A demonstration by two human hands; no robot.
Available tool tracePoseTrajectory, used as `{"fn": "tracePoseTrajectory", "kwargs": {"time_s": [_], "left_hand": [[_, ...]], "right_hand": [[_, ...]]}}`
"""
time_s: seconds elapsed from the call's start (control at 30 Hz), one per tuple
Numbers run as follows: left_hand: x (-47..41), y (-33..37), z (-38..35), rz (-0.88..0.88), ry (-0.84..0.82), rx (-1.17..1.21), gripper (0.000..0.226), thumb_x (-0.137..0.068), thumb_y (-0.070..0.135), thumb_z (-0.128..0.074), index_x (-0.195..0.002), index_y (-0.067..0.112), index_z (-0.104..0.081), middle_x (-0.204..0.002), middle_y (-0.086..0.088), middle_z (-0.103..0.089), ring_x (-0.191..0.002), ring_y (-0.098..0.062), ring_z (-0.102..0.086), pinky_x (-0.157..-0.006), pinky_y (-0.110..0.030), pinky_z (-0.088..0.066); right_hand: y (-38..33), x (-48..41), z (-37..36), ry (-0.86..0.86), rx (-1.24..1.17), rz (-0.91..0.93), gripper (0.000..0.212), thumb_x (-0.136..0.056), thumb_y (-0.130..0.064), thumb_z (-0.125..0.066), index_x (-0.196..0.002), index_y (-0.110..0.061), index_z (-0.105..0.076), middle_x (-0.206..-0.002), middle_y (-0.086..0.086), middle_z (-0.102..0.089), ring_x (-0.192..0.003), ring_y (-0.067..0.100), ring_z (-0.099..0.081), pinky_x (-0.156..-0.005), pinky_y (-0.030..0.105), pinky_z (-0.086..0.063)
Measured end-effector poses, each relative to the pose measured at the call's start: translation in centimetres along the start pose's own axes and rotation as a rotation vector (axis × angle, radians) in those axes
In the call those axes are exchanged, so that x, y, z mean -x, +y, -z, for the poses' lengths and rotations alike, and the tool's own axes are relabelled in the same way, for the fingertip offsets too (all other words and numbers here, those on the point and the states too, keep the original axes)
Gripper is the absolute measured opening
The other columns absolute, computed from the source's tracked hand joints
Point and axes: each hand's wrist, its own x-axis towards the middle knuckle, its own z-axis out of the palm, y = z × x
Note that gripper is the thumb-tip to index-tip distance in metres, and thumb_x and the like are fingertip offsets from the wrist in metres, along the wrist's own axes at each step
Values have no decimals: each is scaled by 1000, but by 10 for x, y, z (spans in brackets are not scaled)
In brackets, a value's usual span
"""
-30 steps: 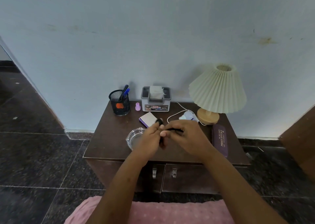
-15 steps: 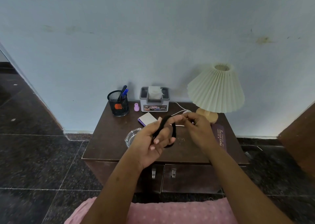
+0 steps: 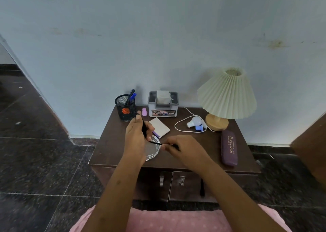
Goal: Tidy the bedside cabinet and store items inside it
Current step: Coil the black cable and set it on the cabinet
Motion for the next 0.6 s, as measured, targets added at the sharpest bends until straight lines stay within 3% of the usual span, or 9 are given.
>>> {"fn": "tracePoseTrajectory", "kwargs": {"time_s": [0.13, 0.2, 0.27, 0.3, 0.37, 0.43, 0.5, 0.6], "left_hand": [[-4, -5, 6, -29, -13, -335, 35, -103, 22, -32, -74, 7, -44, -48, 2, -58, -32, -3, -41, -40, -13, -39], [-4, -13, 9, -11, -48, -565, 33, -102, 22, -35, -75, 8, -46, -55, -1, -56, -42, -7, -47, -51, -19, -45], [0, -20, 10, 72, -202, -686, 29, -100, 22, -41, -78, 9, -52, -62, -3, -56, -56, -12, -52, -66, -33, -48], [3, -20, 8, 167, -311, -663, 28, -100, 20, -41, -79, 9, -55, -63, -4, -58, -57, -13, -56, -68, -34, -50], [14, -13, 3, 379, -501, -614, 34, -99, 14, -34, -73, 12, -56, -58, -5, -56, -48, -10, -59, -59, -21, -49], [22, -4, -3, 477, -648, -501, 39, -97, 12, -29, -69, 13, -56, -45, -2, -41, -35, -12, -45, -64, -18, -52], [24, 2, -5, 546, -755, -290, 39, -97, 13, -27, -90, 7, -64, -39, 4, -31, -30, -8, -30, -83, -25, -54], [24, 1, -6, 617, -773, -131, 45, -97, 12, -23, -112, 0, -64, -36, 7, -29, -26, -4, -26, -81, -26, -56]], "right_hand": [[-11, 7, 15, 14, 157, 184, 28, -90, -48, -51, -90, -24, -66, -80, -9, -61, -72, 6, -54, -62, 24, -44], [-16, 11, 18, 57, 216, 278, 33, -90, -51, -46, -92, -25, -65, -83, -8, -62, -73, 8, -58, -61, 28, -48], [-20, 13, 22, 135, 261, 333, 36, -90, -52, -43, -94, -26, -66, -84, -8, -62, -71, 10, -61, -58, 29, -50], [-19, 13, 25, 196, 290, 358, 35, -89, -51, -43, -92, -25, -68, -83, -8, -62, -69, 11, -61, -55, 27, -49], [-13, 14, 33, 310, 298, 363, 30, -88, -46, -48, -88, -25, -69, -81, -8, -62, -66, 11, -61, -53, 24, -48], [-5, 14, 41, 377, 202, 293, 21, -88, -40, -52, -89, -26, -68, -84, -9, -62, -73, 8, -60, -58, 31, -50], [3, 14, 47, 435, 90, 226, 21, -89, -38, -52, -92, -25, -69, -88, -10, -62, -80, 4, -58, -65, 30, -49], [10, 10, 45, 409, -54, 172, 26, -92, -34, -47, -99, -22, -70, -91, -8, -61, -86, 4, -58, -72, 20, -46]]}}
